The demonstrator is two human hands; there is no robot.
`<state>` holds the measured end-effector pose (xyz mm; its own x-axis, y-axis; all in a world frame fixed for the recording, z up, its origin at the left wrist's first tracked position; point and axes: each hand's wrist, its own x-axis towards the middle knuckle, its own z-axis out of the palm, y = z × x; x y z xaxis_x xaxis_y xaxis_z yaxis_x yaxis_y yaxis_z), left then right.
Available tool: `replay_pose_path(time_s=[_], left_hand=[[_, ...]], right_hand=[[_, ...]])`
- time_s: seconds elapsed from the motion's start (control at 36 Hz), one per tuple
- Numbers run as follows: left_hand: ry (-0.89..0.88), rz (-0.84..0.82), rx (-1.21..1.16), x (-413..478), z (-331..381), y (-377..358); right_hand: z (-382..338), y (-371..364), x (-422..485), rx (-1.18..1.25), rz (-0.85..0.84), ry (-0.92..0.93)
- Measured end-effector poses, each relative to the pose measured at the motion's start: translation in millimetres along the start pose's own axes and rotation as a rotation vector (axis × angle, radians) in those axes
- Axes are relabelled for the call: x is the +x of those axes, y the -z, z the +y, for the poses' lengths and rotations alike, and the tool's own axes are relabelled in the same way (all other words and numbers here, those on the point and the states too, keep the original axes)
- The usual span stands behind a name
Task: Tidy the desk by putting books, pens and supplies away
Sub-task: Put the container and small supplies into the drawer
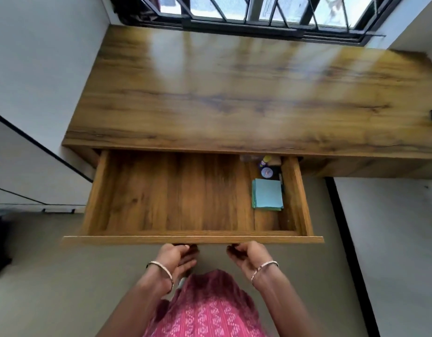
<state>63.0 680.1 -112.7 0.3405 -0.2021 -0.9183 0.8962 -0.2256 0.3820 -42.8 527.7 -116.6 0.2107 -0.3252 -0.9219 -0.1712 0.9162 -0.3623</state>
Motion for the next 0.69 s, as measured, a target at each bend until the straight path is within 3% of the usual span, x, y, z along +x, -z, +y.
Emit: replay_pose_path(time_s=[0.69], left_hand=[[-0.191,-0.051,-0.007,62,130,-60]], right_hand=[[-106,-106,66,0.019,-0.011,0.152]])
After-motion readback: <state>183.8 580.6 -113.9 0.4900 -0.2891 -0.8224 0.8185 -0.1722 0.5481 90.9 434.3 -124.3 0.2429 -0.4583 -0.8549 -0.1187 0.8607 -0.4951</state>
